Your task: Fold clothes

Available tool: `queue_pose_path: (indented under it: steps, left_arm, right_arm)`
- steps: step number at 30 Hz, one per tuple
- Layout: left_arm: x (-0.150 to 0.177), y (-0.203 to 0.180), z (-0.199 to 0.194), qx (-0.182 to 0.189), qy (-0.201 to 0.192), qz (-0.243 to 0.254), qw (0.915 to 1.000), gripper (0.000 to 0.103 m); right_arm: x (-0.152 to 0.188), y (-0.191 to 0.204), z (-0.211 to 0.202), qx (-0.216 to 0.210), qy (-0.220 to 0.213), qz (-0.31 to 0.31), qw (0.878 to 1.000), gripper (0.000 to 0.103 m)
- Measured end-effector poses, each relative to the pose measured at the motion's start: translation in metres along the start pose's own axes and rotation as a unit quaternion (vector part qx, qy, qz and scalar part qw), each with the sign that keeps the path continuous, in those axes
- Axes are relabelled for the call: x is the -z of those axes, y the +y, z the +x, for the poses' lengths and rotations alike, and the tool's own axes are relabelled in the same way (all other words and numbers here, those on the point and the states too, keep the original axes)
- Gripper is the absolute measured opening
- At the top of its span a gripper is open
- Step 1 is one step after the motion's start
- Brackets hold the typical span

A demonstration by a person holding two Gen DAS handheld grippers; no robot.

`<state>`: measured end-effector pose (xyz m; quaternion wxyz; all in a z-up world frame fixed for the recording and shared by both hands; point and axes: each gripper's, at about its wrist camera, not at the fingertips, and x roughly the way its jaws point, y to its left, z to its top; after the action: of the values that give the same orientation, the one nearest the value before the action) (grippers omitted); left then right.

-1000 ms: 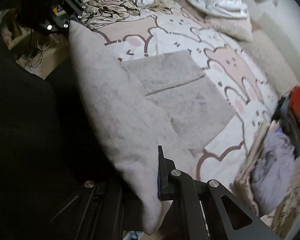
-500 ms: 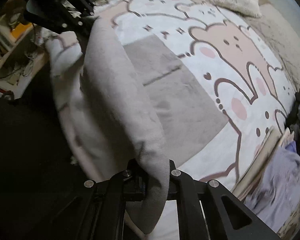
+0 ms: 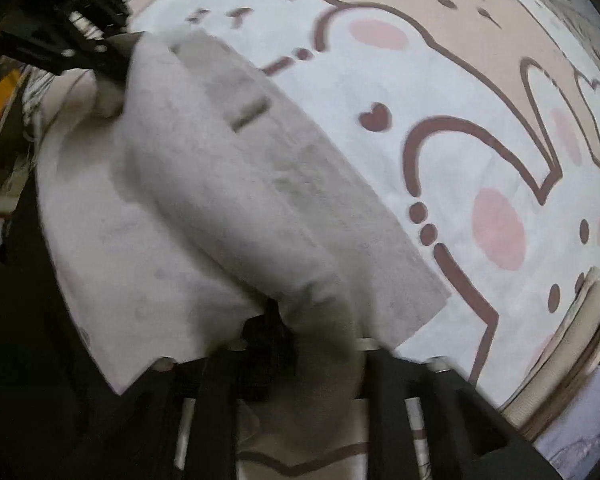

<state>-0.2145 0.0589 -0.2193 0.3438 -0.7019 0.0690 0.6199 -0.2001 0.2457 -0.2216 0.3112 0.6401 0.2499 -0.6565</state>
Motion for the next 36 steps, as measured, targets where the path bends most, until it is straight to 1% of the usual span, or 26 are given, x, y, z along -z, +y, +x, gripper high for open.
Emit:
queue_pose_path:
  steps: [1,2,4,6,8,9,10,11,12,13,16,17,19,21,22,23,24,25,27,28,29,30,31,33,36]
  left_arm:
    - [-0.003,0.005,-0.004,-0.009,-0.008,-0.004,0.9999,0.024]
    - [-0.005,0.011,-0.009,-0.016,-0.015,-0.009,0.9997,0.025]
    - [-0.007,0.023,-0.018,-0.025,-0.027,-0.022,0.9991,0.028]
    - [-0.008,0.033,-0.034,-0.062,-0.057,-0.031,0.9960,0.029]
    - [-0.005,0.036,-0.047,-0.081,-0.084,-0.035,0.9926,0.029]
    - [-0.001,0.034,-0.055,-0.086,-0.102,-0.037,0.9903,0.029]
    - [0.004,0.030,-0.061,-0.077,-0.119,-0.038,0.9892,0.029]
    - [0.009,0.025,-0.068,-0.067,-0.136,-0.039,0.9877,0.029]
    - [0.013,0.019,-0.073,-0.054,-0.151,-0.038,0.9864,0.029]
    - [0.019,0.007,-0.074,-0.034,-0.160,-0.033,0.9860,0.029]
    - [0.033,-0.034,-0.062,0.007,-0.180,-0.006,0.9837,0.029]
    - [0.035,-0.046,-0.054,0.017,-0.182,0.000,0.9831,0.029]
    - [0.033,-0.067,-0.031,0.033,-0.183,0.006,0.9825,0.029]
    - [0.028,-0.079,-0.008,0.038,-0.183,-0.004,0.9824,0.029]
    - [0.024,-0.080,0.003,0.036,-0.181,-0.015,0.9827,0.029]
    - [0.020,-0.077,0.013,0.028,-0.179,-0.027,0.9830,0.029]
    - [0.016,-0.074,0.021,0.016,-0.178,-0.038,0.9832,0.029]
    - [0.013,-0.072,0.026,0.010,-0.179,-0.048,0.9827,0.029]
    - [0.008,-0.066,0.028,0.018,-0.189,-0.065,0.9797,0.029]
    - [0.007,-0.065,0.026,0.022,-0.192,-0.070,0.9786,0.029]
    - [0.006,-0.065,0.026,0.023,-0.195,-0.069,0.9782,0.029]
    - [0.007,-0.065,0.028,0.022,-0.196,-0.065,0.9782,0.029]
    - [0.007,-0.065,0.029,0.021,-0.197,-0.061,0.9782,0.029]
    - [0.010,-0.064,0.030,0.018,-0.204,-0.053,0.9774,0.029]
    - [0.019,-0.063,0.024,0.015,-0.223,-0.062,0.9727,0.029]
  right_arm:
    - [0.000,-0.007,-0.002,0.013,-0.008,0.007,1.000,0.063]
    - [0.001,-0.016,-0.007,0.025,-0.020,0.021,0.999,0.067]
    - [0.005,-0.040,-0.019,0.042,-0.038,0.070,0.996,0.067]
    - [0.013,-0.061,-0.032,0.053,-0.062,0.120,0.989,0.067]
    - [0.025,-0.074,-0.048,0.056,-0.100,0.171,0.979,0.067]
    - [0.030,-0.074,-0.054,0.054,-0.119,0.187,0.974,0.062]
    - [0.035,-0.071,-0.060,0.050,-0.138,0.200,0.969,0.056]
    - [0.039,-0.062,-0.063,0.049,-0.149,0.208,0.965,0.044]
    - [0.041,-0.052,-0.065,0.048,-0.157,0.215,0.963,0.039]
    - [0.044,-0.041,-0.067,0.048,-0.165,0.221,0.960,0.038]
    - [0.042,0.000,-0.057,-0.020,-0.210,0.215,0.953,0.037]
    - [0.039,0.014,-0.049,-0.035,-0.214,0.208,0.954,0.037]
    - [0.027,0.031,-0.028,-0.048,-0.207,0.204,0.956,0.037]
    - [0.017,0.029,-0.011,-0.052,-0.198,0.222,0.953,0.037]
    - [0.014,0.022,-0.003,-0.057,-0.198,0.238,0.949,0.037]
    - [0.014,0.014,0.002,-0.065,-0.200,0.253,0.944,0.035]
    - [0.015,0.005,0.003,-0.072,-0.203,0.270,0.939,0.024]
    - [0.019,-0.005,0.003,-0.080,-0.207,0.290,0.931,0.020]
    - [0.034,-0.020,-0.006,-0.072,-0.219,0.333,0.914,0.019]
    - [0.042,-0.024,-0.012,-0.060,-0.228,0.348,0.907,0.019]
    - [0.052,-0.026,-0.020,-0.056,-0.240,0.356,0.901,0.019]
    - [0.060,-0.024,-0.024,-0.064,-0.248,0.357,0.898,0.019]
    - [0.067,-0.022,-0.027,-0.074,-0.253,0.357,0.896,0.019]
    - [0.078,-0.014,-0.021,-0.077,-0.239,0.349,0.903,0.019]
    - [0.100,-0.021,-0.007,-0.016,-0.198,0.369,0.908,0.019]
